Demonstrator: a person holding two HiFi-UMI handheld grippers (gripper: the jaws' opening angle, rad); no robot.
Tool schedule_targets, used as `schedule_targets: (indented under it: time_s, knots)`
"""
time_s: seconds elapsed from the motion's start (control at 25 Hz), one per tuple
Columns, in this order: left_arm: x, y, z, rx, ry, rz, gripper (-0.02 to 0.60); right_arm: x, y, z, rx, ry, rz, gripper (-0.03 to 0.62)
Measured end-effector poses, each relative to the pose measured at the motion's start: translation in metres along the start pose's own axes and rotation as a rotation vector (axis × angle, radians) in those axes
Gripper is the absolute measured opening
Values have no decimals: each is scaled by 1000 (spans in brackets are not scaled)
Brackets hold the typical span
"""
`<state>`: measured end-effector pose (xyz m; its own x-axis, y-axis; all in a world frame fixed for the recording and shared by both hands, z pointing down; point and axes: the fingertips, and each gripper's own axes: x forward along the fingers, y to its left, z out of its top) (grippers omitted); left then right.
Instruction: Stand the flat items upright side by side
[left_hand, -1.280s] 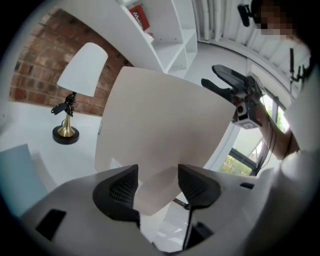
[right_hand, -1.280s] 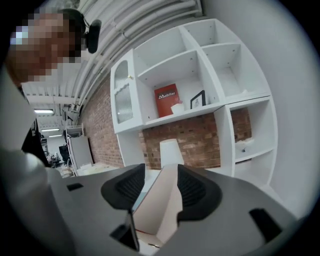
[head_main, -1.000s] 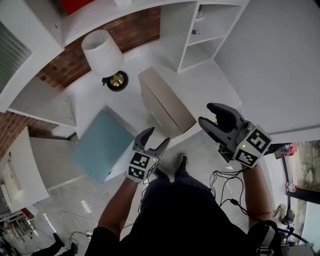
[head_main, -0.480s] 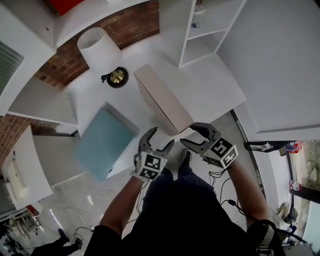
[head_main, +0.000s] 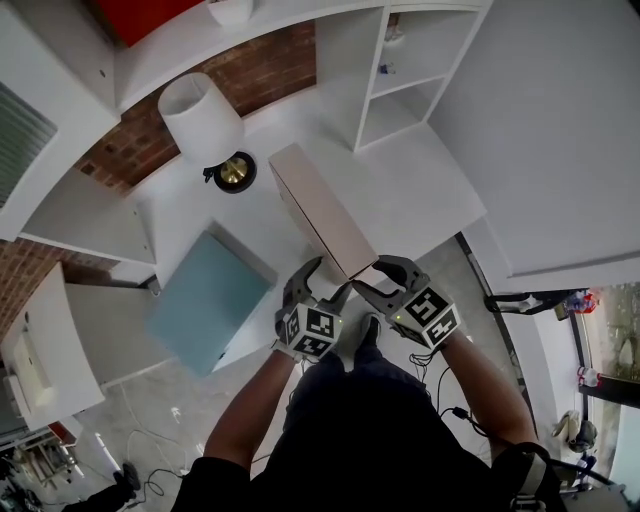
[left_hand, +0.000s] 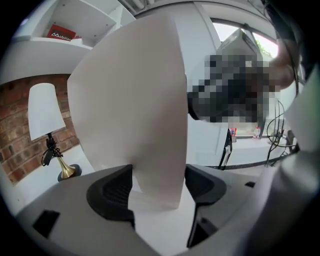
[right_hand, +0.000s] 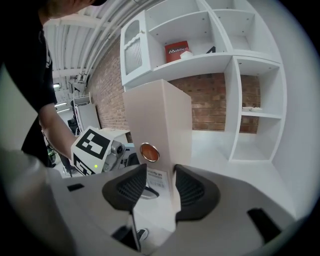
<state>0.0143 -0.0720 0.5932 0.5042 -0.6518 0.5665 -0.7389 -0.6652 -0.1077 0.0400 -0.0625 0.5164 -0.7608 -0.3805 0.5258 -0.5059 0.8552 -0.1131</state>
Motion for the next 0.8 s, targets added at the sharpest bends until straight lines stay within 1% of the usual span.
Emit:
schedule_targets:
  time_s: [0.04, 0.48, 0.72, 0.76, 0.8]
  knots:
    - [1, 3, 1, 3, 3, 0, 316, 1, -1, 1, 11, 0, -8, 177]
    - [15, 29, 9, 63, 19, -51, 316, 18, -17, 15, 75, -4, -113, 176]
    - [26, 48, 18, 81, 16, -46, 314, 32, -33, 24, 104, -13, -164, 175]
    - [28, 51, 20, 79, 13, -42, 314, 34, -35, 25, 106, -16, -166, 181]
    - [30, 53, 22, 75, 9, -37, 314, 36, -36, 27, 103, -19, -165, 211]
